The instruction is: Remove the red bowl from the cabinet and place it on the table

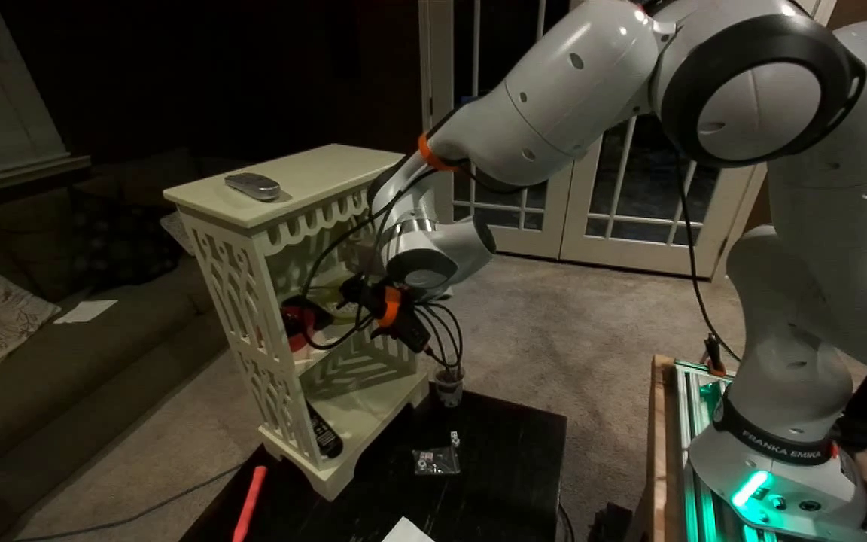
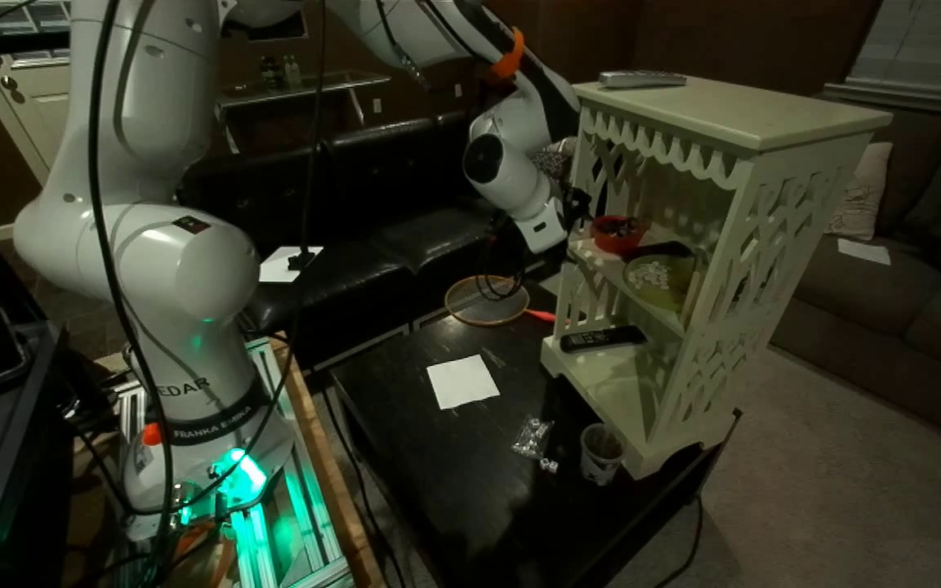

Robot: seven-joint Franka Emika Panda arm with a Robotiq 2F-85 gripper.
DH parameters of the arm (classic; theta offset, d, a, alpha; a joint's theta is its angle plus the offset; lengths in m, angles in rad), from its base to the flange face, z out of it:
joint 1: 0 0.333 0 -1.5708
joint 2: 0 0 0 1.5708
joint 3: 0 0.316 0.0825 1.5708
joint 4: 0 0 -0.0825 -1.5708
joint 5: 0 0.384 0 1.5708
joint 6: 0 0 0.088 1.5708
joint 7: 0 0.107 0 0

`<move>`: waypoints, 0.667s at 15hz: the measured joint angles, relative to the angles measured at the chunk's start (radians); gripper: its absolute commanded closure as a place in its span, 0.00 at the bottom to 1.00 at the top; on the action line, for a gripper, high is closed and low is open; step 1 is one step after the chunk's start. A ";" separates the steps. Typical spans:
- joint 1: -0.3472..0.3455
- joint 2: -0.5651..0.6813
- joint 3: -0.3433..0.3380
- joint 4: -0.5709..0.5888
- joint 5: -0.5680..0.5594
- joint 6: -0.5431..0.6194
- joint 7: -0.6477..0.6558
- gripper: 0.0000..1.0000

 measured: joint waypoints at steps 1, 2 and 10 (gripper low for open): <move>0.000 0.008 0.014 0.011 0.000 0.013 0.020 0.00; 0.000 0.017 0.030 0.022 0.000 0.020 0.039 0.00; 0.003 0.111 0.037 0.165 0.000 0.020 0.094 0.10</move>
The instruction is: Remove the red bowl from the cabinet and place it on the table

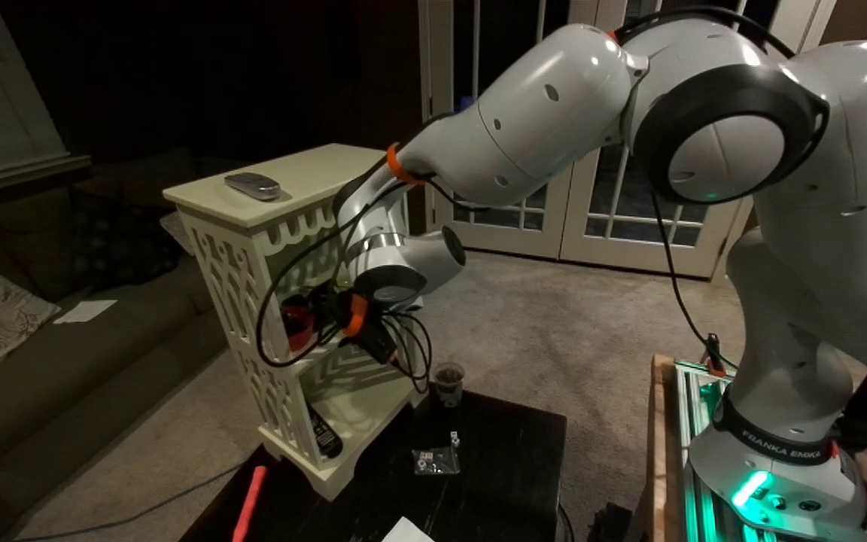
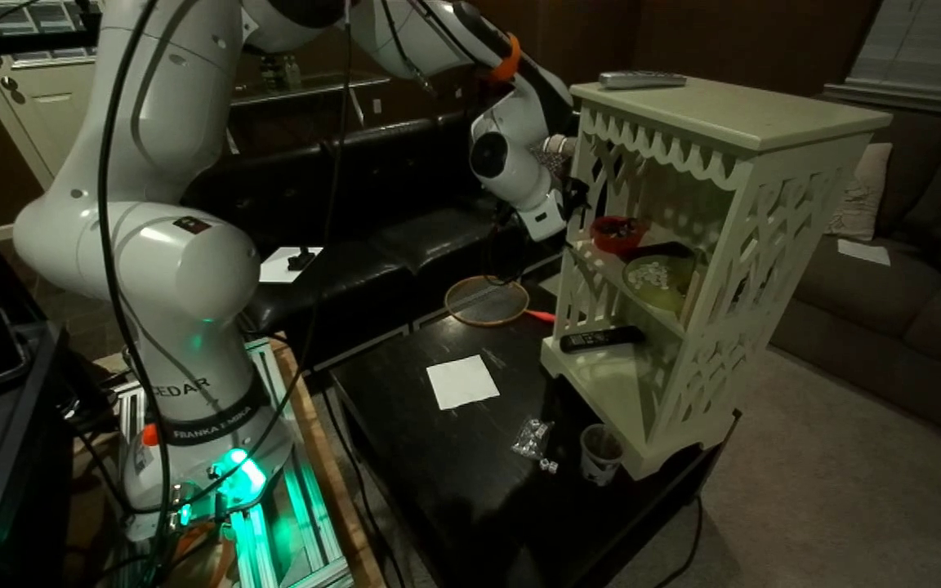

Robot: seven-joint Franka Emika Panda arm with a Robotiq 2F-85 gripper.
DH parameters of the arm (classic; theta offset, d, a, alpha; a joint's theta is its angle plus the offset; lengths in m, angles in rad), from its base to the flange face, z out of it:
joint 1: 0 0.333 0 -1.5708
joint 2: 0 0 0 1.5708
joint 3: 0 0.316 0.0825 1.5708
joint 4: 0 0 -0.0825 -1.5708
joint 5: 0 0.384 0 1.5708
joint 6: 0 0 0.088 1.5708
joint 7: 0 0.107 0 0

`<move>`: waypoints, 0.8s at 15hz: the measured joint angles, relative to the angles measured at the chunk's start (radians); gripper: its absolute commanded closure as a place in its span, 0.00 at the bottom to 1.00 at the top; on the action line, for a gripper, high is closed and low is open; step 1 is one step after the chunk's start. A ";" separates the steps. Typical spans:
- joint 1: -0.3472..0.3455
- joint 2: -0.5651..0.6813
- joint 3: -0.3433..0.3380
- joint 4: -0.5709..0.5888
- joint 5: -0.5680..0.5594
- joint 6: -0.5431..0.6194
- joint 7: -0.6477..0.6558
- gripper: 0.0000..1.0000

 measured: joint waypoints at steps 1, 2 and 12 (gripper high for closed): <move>-0.004 0.012 0.001 0.016 0.000 0.000 0.000 0.13; -0.008 0.025 0.002 0.032 0.000 -0.001 0.002 0.14; -0.033 0.133 0.001 0.156 0.000 -0.001 0.075 0.51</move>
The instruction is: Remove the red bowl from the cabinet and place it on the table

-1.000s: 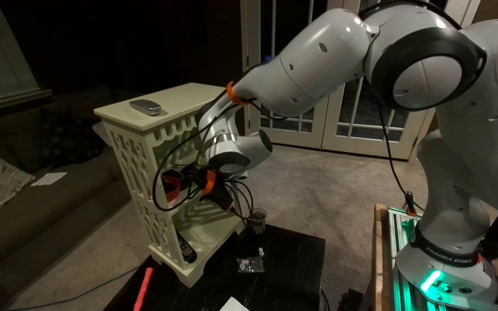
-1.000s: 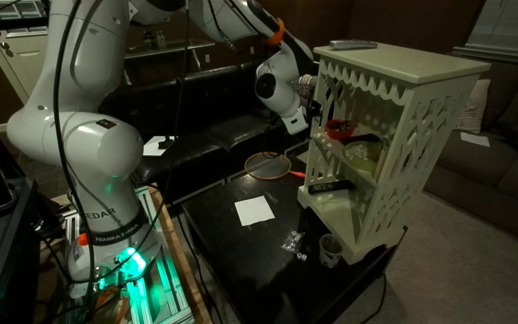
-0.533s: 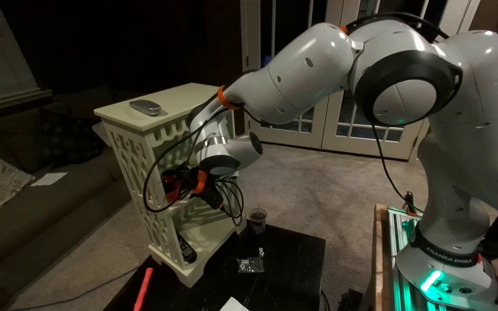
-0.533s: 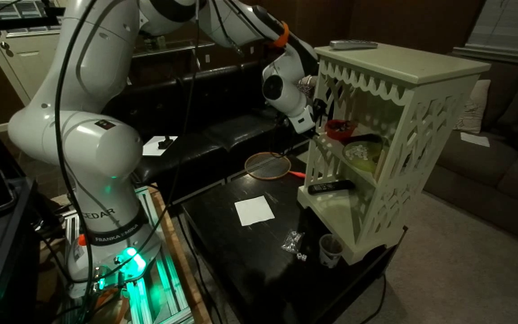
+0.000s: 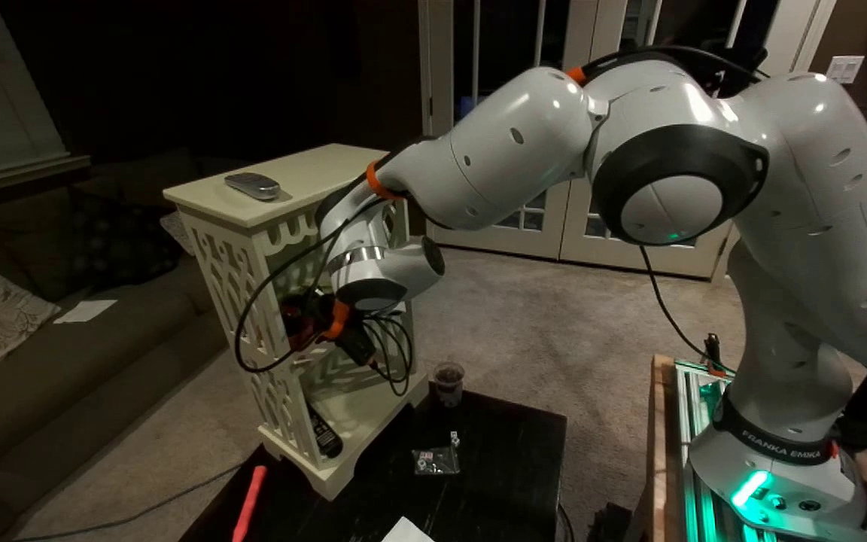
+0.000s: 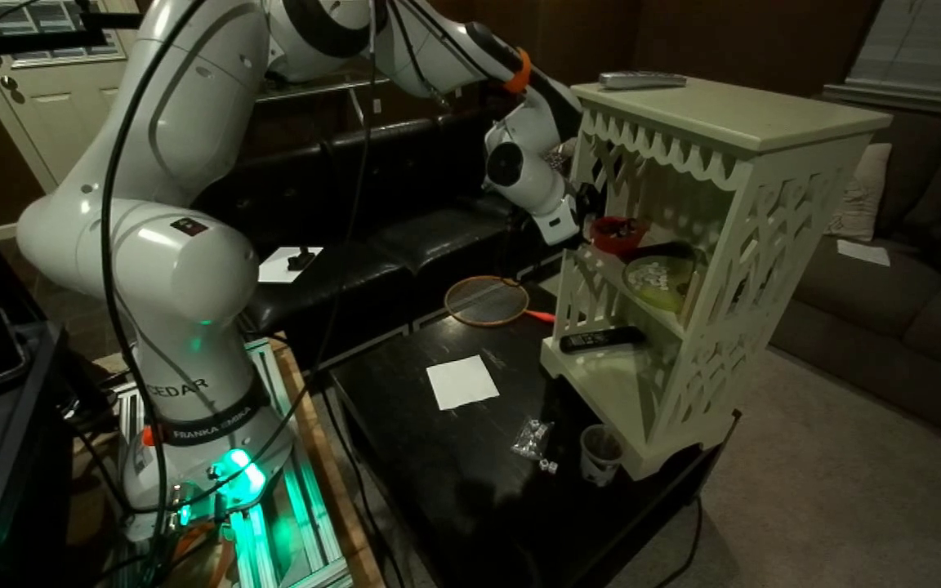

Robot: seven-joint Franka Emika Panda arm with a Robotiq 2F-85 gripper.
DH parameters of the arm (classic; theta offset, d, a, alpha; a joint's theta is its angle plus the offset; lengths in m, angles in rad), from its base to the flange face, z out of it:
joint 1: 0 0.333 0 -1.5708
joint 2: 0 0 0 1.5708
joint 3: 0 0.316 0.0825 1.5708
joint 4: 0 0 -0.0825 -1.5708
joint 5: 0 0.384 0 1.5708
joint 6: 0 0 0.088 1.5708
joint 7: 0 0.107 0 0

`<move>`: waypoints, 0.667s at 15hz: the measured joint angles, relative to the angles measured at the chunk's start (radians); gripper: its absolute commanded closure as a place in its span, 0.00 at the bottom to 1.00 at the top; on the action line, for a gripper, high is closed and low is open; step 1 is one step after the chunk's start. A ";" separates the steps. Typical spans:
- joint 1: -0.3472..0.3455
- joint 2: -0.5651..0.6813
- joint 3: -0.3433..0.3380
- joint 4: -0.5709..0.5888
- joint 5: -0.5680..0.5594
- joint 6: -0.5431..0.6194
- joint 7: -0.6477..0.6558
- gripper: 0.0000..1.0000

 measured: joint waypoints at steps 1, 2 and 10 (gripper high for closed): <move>-0.001 0.008 0.000 0.007 0.000 0.000 0.005 0.46; -0.001 0.016 0.000 0.014 0.000 0.000 0.012 0.49; -0.001 0.059 0.002 0.048 0.000 0.000 0.039 0.98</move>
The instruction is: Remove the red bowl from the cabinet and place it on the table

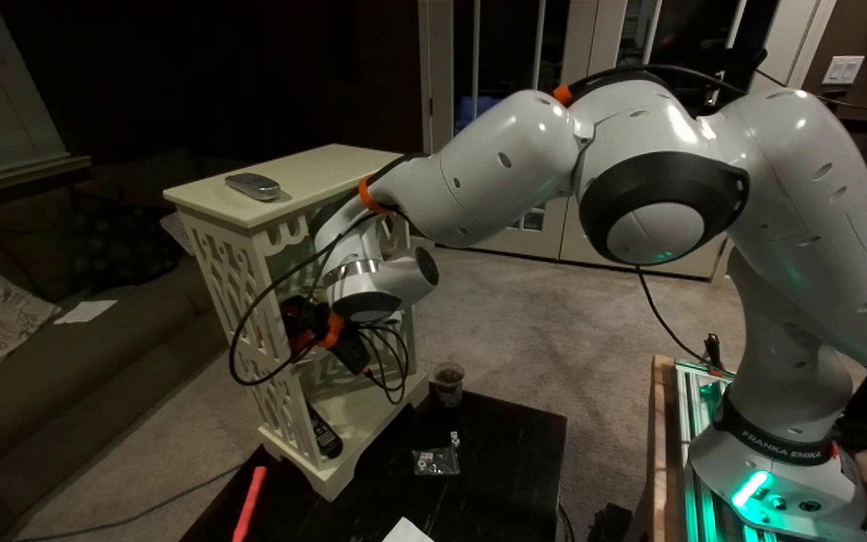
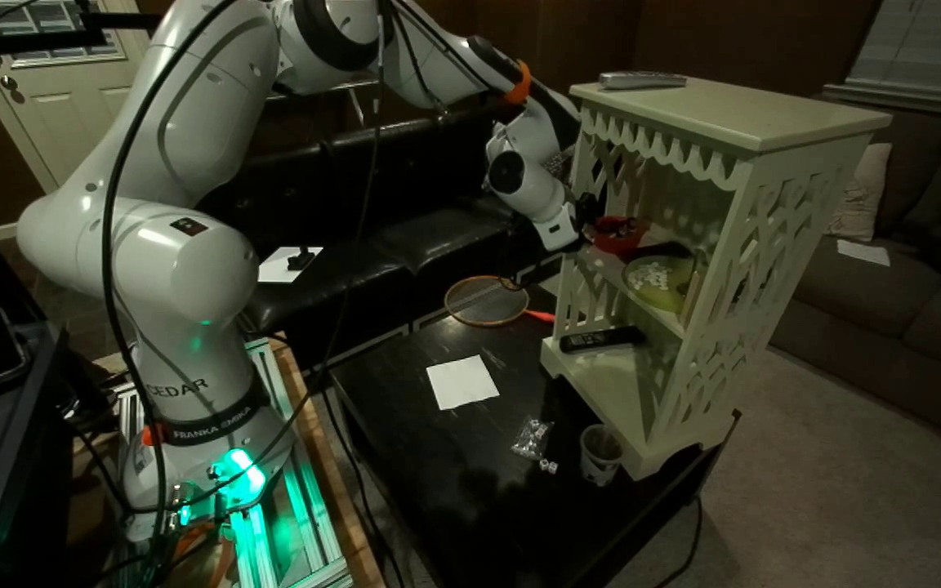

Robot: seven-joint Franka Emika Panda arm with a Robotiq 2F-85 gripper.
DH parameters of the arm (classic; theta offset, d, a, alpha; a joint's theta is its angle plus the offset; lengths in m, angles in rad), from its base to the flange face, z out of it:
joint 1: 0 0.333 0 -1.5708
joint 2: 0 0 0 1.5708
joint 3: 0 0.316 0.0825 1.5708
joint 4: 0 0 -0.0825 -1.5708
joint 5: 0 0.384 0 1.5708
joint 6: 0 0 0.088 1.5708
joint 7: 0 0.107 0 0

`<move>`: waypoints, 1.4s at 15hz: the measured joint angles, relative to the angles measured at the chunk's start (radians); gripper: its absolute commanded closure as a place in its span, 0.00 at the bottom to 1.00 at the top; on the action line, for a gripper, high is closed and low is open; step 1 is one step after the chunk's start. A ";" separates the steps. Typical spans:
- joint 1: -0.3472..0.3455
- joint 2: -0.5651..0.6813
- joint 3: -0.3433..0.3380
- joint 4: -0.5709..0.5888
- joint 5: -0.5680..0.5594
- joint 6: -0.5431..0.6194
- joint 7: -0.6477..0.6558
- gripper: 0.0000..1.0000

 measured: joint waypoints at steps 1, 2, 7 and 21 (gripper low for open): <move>0.000 0.000 -0.001 0.005 0.000 0.000 0.000 1.00; 0.000 0.000 -0.002 0.011 0.000 0.000 0.000 1.00; -0.002 0.002 -0.002 0.016 -0.008 0.013 0.001 1.00; -0.002 -0.146 -0.023 -0.109 -0.017 0.059 -0.001 0.99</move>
